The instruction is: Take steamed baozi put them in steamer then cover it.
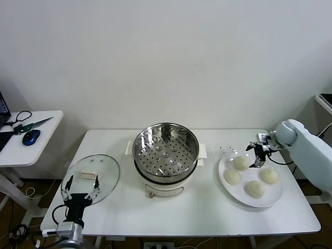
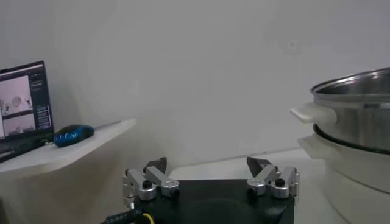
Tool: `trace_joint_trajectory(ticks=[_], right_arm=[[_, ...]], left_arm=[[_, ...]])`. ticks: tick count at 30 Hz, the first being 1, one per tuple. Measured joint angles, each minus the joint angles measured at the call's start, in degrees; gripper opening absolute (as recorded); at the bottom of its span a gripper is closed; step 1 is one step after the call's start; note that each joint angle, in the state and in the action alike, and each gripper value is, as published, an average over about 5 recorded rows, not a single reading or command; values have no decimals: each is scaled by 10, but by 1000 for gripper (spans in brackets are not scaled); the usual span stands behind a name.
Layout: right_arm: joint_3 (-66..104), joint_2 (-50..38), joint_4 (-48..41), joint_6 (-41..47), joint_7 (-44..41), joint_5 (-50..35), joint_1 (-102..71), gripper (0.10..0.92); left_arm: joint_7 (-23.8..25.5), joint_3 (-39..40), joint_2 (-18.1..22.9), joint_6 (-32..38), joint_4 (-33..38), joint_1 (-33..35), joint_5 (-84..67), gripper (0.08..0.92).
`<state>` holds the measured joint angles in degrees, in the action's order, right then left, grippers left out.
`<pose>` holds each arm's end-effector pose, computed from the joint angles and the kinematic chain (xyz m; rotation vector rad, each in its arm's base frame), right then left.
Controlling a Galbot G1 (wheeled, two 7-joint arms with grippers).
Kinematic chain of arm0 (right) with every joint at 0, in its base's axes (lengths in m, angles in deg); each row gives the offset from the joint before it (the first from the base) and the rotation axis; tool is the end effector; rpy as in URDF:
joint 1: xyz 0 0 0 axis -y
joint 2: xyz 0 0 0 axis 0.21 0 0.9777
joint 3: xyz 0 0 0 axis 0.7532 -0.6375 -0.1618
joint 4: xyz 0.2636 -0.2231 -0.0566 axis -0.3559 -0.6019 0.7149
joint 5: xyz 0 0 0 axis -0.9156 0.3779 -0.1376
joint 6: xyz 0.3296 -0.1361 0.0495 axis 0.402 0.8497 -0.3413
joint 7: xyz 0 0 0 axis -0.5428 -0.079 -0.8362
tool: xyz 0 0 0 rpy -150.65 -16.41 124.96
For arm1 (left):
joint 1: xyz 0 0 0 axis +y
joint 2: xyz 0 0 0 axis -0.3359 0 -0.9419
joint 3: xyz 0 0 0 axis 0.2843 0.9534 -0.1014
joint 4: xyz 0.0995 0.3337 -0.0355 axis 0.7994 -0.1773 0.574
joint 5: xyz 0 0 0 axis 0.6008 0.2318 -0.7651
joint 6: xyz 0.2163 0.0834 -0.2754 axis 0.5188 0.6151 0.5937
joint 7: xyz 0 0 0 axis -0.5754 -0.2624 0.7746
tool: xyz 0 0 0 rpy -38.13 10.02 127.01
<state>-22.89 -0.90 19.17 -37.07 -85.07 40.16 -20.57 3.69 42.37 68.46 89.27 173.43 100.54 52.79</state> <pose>0.5742 -0.2290 -0.2270 1.1768 -1.4697 1.2862 0.1765 0.0826 -0.3494 0.2334 -2.9964 -0.3118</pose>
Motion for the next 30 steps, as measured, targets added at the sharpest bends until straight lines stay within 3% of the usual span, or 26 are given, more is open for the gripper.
trace_joint_trajectory(ticks=[18,30], right_arm=[[-18,64,-88,-23,-10,53,14,816],[-11,69,-97,-35,-16,63,19,697]], left_arm=[[2,-1,3,-7,2,-1,-2,823],[2,-1,2,-7,2,5,-2,823]])
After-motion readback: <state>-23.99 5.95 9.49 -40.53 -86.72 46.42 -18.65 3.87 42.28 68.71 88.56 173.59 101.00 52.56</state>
